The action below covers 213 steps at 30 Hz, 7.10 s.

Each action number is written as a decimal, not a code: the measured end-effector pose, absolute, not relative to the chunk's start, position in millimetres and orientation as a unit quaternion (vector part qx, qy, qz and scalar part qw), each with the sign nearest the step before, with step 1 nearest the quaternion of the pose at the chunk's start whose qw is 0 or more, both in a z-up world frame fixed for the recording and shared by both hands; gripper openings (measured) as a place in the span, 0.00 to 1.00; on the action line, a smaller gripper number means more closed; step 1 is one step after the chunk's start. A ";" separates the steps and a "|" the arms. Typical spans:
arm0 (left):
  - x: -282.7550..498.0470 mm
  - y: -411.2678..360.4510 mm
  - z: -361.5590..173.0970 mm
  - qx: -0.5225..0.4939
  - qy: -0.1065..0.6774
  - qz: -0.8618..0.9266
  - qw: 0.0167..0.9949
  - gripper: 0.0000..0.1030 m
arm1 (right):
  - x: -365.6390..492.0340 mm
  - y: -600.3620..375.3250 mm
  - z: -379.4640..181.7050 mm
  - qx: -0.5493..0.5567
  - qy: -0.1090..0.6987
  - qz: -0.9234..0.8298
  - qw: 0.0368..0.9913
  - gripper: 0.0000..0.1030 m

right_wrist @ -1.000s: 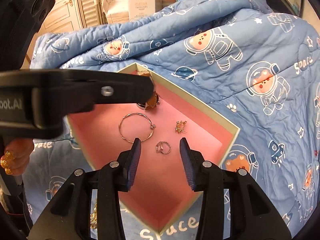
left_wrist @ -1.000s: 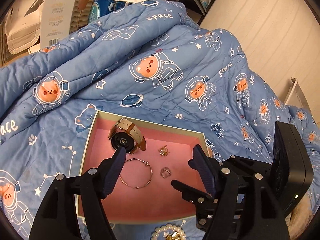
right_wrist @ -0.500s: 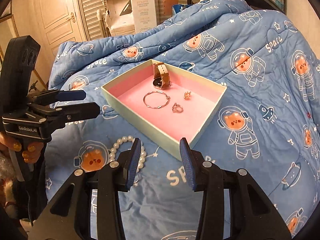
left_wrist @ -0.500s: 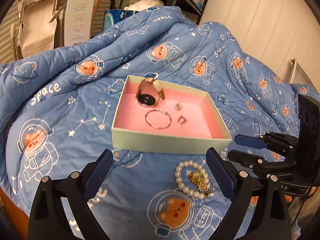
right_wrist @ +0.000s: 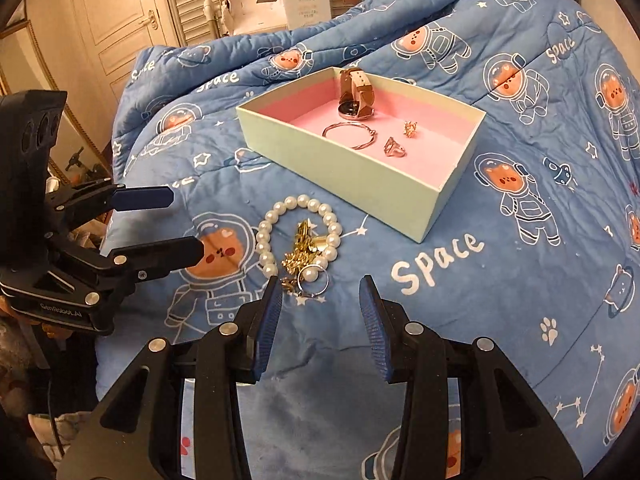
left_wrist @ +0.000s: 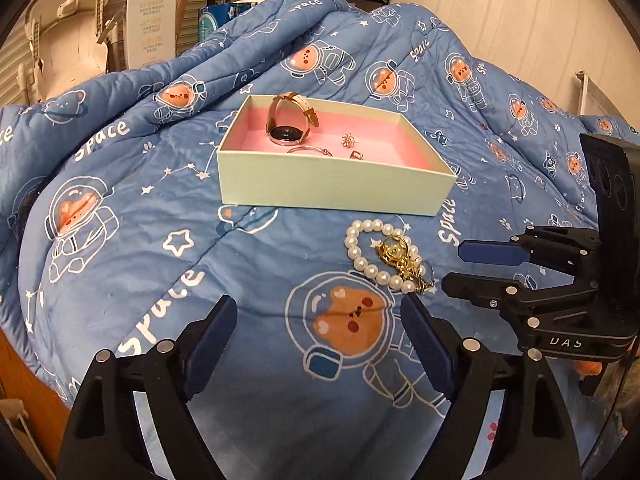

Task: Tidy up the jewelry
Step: 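Grasp a second small ring with the right tool, then grasp the pearl bracelet with the left tool while the right tool holds the ring, then carry pearl bracelet and ring into the box and open both tools, then lift both tools out of the box toward the gold jewelry on the quilt, then grasp the gold star-shaped earring with the right tool, then grasp the gold ring-shaped earring with the left tool while the right tool holds the star earring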

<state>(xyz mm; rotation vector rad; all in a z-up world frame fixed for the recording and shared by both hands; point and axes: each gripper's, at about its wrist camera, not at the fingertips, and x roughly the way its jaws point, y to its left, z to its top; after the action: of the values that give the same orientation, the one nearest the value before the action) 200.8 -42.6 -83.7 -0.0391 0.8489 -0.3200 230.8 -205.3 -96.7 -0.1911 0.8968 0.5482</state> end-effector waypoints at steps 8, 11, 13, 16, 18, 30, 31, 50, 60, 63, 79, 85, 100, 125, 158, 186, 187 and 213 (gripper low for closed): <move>191.5 -52.0 -97.8 -0.001 0.423 -0.158 0.892 0.64 | 232.5 -196.9 -111.6 -0.127 0.430 0.265 0.854 0.38; 192.2 -52.8 -97.4 0.002 0.424 -0.160 0.891 0.61 | 236.1 -194.7 -111.7 -0.125 0.426 0.272 0.854 0.34; 193.9 -52.7 -97.5 0.002 0.425 -0.161 0.891 0.61 | 238.8 -193.3 -112.1 -0.121 0.427 0.279 0.851 0.27; 196.5 -54.0 -98.0 0.006 0.426 -0.162 0.890 0.60 | 240.8 -191.6 -112.8 -0.116 0.428 0.287 0.849 0.20; 197.8 -55.3 -97.9 0.008 0.426 -0.163 0.890 0.61 | 240.8 -192.0 -112.3 -0.111 0.428 0.289 0.849 0.18; 226.4 -54.8 -88.2 -0.053 0.431 -0.179 0.883 0.43 | 232.7 -208.4 -109.0 -0.080 0.431 0.274 0.856 0.18; 232.7 -55.2 -88.0 -0.062 0.435 -0.181 0.880 0.40 | 231.9 -209.0 -108.4 -0.079 0.431 0.274 0.856 0.18; 270.3 -85.9 -94.0 -0.034 0.465 -0.184 0.865 0.09 | 228.8 -217.5 -108.2 -0.061 0.428 0.261 0.863 0.18; 238.0 -87.9 -43.6 -0.059 0.416 -0.231 0.878 0.09 | 224.7 -229.4 -89.5 -0.048 0.412 0.259 0.872 0.18; 234.3 -85.9 -28.4 -0.062 0.403 -0.237 0.882 0.09 | 227.4 -231.2 -79.8 -0.046 0.406 0.262 0.874 0.18; 296.1 -65.8 22.0 -0.035 0.399 -0.224 0.889 0.09 | 289.7 -213.6 -20.1 -0.084 0.375 0.287 0.878 0.18; 335.4 -66.5 19.3 -0.026 0.420 -0.207 0.883 0.09 | 330.6 -206.2 -26.3 -0.093 0.409 0.279 0.864 0.18; 385.2 -69.2 -39.4 -0.051 0.507 -0.181 0.841 0.09 | 366.6 -184.8 -62.3 -0.161 0.477 0.286 0.815 0.18; 384.8 -50.8 -60.1 0.032 0.526 -0.134 0.839 0.10 | 401.9 -140.1 -98.0 -0.256 0.566 0.302 0.723 0.18; 261.6 -2.8 -39.2 -0.054 0.408 -0.107 0.905 0.84 | 283.9 -194.8 -49.5 -0.091 0.411 0.316 0.850 0.45; 194.0 -23.6 -85.9 -0.016 0.422 -0.094 0.902 0.83 | 245.2 -178.9 -113.3 -0.076 0.425 0.266 0.862 0.19; 193.9 -24.0 -86.5 -0.016 0.422 -0.095 0.902 0.83 | 246.0 -180.2 -114.1 -0.072 0.426 0.263 0.863 0.16; 241.1 -96.5 -85.9 0.033 0.401 -0.221 0.888 0.50 | 230.8 -238.0 -109.4 -0.002 0.435 0.230 0.870 0.15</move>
<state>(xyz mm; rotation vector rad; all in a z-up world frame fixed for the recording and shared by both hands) 241.1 -96.5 -85.9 0.0679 0.8333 -0.4602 230.8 -238.0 -109.4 -0.0050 0.9102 0.4807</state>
